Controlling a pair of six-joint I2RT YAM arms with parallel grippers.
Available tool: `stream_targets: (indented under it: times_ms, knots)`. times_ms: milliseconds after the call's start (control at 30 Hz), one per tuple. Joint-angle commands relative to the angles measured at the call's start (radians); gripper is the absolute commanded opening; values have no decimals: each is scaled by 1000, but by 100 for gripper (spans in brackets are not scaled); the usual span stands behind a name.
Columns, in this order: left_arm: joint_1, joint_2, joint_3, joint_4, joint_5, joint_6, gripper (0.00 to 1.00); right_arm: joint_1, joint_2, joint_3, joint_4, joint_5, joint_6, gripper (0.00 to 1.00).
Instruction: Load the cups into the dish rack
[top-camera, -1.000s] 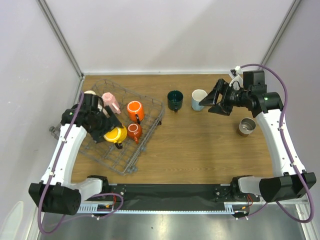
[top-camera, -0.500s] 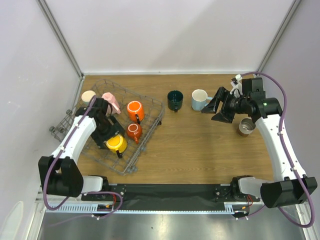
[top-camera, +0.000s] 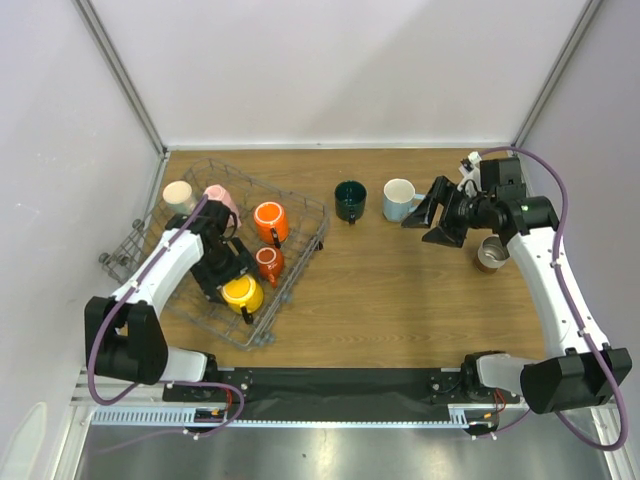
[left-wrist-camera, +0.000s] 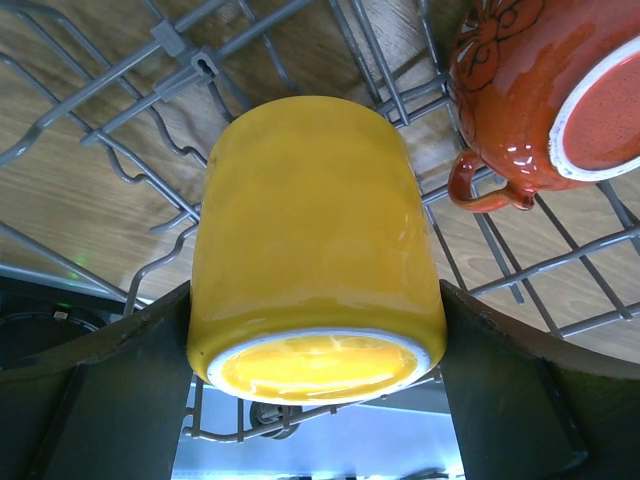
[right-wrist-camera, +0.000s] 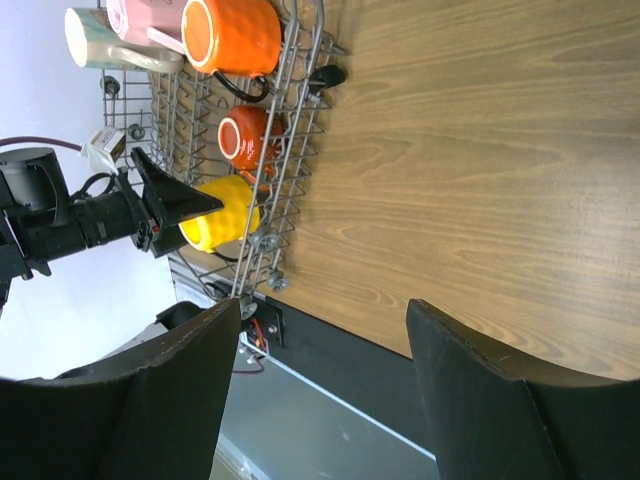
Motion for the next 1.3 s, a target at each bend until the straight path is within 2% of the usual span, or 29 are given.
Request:
stream_targets:
  times_ms: [0,167,367,433,500,567,833,867,900,967,1167,1267]
  knots:
    - [-3,5,5,18,50,-18,0,-4,13,5,48,-5,3,73]
    - [-5,11,-34,43,101,-11,0,-3,28,4,59,-10,0,73]
    - [-6,1,-57,45,90,0,1,-3,28,-13,67,-7,0,73]
    - [-6,5,-60,48,88,5,14,0,27,-21,73,-8,2,73]
    - [-8,5,-63,51,84,12,35,0,24,-30,76,-10,5,73]
    - [-8,5,-63,48,58,14,42,0,21,-34,78,-10,5,73]
    - [-8,19,-46,40,4,28,44,2,17,-44,81,-8,0,73]
    - [-8,20,-47,42,4,34,46,0,17,-42,81,-7,0,73]
    - [-8,20,-47,37,-8,34,57,2,16,-42,82,-7,3,73]
    - [-8,13,-46,35,-19,37,67,2,14,-44,85,-7,5,73]
    - [-8,22,-35,40,-17,45,78,2,19,-56,96,-14,10,73]
    - [-8,27,-35,43,-11,48,86,0,22,-51,102,-17,10,73]
